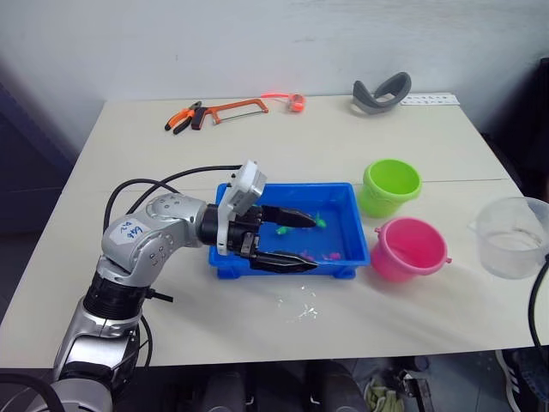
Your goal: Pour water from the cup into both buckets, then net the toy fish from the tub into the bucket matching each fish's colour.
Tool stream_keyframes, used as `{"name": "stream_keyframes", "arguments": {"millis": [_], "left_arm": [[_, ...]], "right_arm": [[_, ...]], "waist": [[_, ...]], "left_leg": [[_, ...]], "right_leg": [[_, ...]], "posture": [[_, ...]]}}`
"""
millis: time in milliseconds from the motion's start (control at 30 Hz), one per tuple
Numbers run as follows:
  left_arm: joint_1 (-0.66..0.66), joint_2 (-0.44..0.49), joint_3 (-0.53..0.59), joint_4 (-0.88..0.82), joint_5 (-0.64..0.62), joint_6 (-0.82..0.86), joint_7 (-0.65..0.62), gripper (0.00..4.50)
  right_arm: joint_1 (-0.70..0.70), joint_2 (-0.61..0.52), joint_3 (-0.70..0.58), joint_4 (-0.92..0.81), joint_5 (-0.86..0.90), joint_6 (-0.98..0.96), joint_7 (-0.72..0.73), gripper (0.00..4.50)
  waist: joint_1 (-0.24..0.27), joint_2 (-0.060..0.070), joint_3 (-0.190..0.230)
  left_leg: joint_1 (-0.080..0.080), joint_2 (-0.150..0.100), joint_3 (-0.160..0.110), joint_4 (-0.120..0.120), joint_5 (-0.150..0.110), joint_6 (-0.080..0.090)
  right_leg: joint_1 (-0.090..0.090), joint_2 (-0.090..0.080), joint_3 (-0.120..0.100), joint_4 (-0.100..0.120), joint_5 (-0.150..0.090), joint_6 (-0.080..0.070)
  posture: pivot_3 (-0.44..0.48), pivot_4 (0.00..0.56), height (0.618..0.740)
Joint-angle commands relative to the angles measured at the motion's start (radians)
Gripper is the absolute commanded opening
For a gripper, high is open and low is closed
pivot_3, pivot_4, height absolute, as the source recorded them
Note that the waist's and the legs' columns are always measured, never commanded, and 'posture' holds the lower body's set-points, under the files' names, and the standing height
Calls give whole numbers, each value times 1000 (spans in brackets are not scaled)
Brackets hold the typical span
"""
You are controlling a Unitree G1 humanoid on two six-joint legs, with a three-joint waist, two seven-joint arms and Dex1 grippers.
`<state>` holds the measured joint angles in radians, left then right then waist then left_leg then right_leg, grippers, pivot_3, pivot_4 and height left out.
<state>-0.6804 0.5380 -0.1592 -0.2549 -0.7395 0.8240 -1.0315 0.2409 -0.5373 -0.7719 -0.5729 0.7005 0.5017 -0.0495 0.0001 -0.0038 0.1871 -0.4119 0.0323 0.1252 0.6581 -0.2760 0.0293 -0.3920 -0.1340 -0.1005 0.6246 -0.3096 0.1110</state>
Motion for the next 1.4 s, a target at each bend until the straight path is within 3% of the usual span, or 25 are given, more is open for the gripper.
{"name": "stream_keyframes", "arguments": {"millis": [33,300,733,1133,1400], "left_arm": [[-11,-15,-2,3,16,-35,-16,4500],[-9,-24,2,9,34,-48,-15,4500],[-2,-29,9,-4,32,-44,2,4500],[-8,-32,8,0,35,-48,6,4500],[-14,-34,9,2,34,-46,6,4500]], "right_arm": [[-23,-61,42,-45,-99,-13,27,68],[-49,-113,137,-58,-291,-46,87,68],[-68,-142,200,-77,-503,-132,210,68],[-52,-235,248,-57,-767,-290,312,68],[-68,-184,251,-48,-824,-285,323,68]], "waist": [[1,0,0],[3,0,0],[3,0,0],[3,0,0],[3,-1,0]], "left_leg": [[0,0,0,0,0,0],[0,0,0,0,0,0],[0,0,0,0,0,0],[0,0,0,1,0,0],[0,0,0,1,1,-1]], "right_leg": [[0,0,0,0,0,0],[0,0,0,0,0,0],[0,0,-1,0,0,1],[0,1,-1,0,0,1],[0,1,-1,0,0,1]], "posture": [[0,150,740],[0,150,740],[0,150,740],[0,150,740],[0,150,740]]}}
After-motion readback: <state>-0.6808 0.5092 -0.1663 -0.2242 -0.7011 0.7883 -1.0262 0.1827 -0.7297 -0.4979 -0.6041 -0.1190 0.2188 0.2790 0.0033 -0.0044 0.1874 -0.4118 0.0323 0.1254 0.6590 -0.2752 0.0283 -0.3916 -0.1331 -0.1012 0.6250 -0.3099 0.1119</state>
